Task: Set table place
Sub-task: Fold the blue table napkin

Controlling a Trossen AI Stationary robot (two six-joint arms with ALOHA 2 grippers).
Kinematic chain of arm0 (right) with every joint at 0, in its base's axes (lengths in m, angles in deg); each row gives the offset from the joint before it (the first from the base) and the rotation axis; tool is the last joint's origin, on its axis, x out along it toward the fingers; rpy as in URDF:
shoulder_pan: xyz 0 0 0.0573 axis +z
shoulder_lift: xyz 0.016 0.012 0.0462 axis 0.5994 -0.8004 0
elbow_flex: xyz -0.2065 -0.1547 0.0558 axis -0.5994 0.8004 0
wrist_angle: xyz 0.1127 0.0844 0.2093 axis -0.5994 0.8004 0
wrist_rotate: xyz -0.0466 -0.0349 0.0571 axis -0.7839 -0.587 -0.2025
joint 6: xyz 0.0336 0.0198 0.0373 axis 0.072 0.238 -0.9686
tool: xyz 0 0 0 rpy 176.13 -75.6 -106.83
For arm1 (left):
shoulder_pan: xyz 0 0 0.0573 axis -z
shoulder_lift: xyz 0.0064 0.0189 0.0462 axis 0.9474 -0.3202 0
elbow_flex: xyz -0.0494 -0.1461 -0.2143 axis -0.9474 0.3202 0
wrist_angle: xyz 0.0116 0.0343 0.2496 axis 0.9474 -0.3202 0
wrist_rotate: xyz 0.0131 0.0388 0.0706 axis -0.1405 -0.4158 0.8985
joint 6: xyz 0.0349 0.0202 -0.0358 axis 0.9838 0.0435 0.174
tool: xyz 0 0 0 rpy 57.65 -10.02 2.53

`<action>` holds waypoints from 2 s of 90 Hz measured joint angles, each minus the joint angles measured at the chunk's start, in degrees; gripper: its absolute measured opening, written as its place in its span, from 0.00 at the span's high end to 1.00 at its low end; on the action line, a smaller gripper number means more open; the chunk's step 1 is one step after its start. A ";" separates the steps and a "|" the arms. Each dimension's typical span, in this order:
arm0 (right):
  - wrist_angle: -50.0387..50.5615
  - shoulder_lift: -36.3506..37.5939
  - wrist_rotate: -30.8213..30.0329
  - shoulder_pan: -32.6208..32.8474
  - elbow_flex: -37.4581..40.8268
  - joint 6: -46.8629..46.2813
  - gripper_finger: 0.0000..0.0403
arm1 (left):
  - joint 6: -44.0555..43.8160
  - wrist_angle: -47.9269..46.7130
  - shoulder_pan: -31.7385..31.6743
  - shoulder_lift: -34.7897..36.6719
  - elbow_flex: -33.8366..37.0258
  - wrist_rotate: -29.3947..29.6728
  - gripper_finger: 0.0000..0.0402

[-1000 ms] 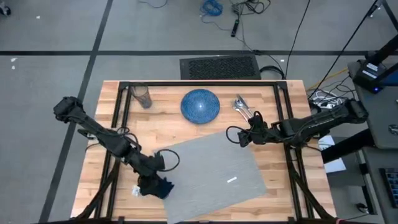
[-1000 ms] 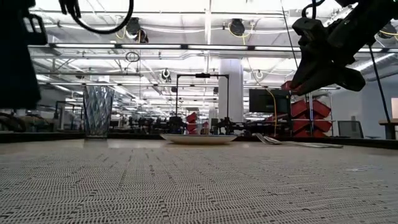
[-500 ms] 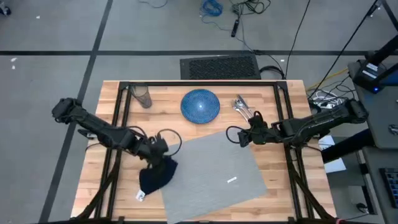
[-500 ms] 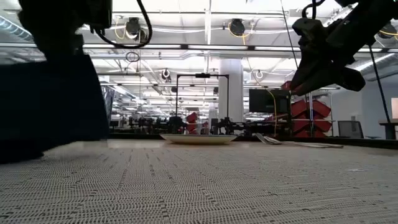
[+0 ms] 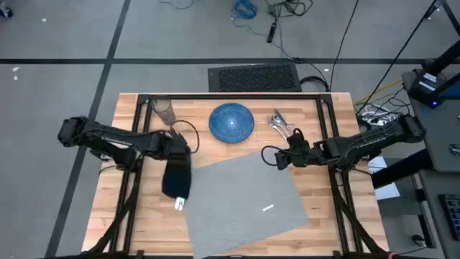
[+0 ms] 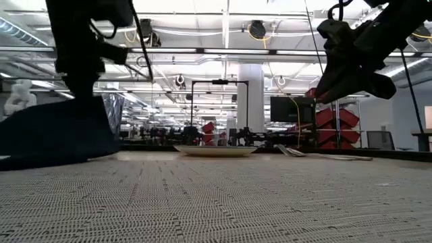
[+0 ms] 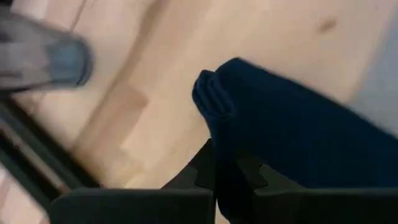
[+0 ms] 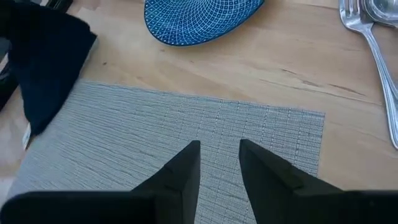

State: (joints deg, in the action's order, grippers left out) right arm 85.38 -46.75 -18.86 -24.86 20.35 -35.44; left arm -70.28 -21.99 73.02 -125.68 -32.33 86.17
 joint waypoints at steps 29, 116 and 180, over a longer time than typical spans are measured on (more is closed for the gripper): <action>-0.02 0.00 0.02 0.00 0.00 0.00 0.75 | -1.92 -2.02 -6.25 0.00 9.56 -2.73 1.00; -0.06 -1.49 -1.16 0.00 -0.02 -1.30 0.75 | -30.35 -8.80 -8.48 -0.02 10.38 16.61 1.00; -1.64 -6.12 1.81 0.02 -0.02 -2.83 0.75 | -19.29 -3.10 -8.48 -0.02 10.14 9.20 0.65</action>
State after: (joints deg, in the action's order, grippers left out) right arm 83.74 -52.87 -17.05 -24.84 20.33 -38.26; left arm -89.57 -25.09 64.54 -125.71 -22.19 95.37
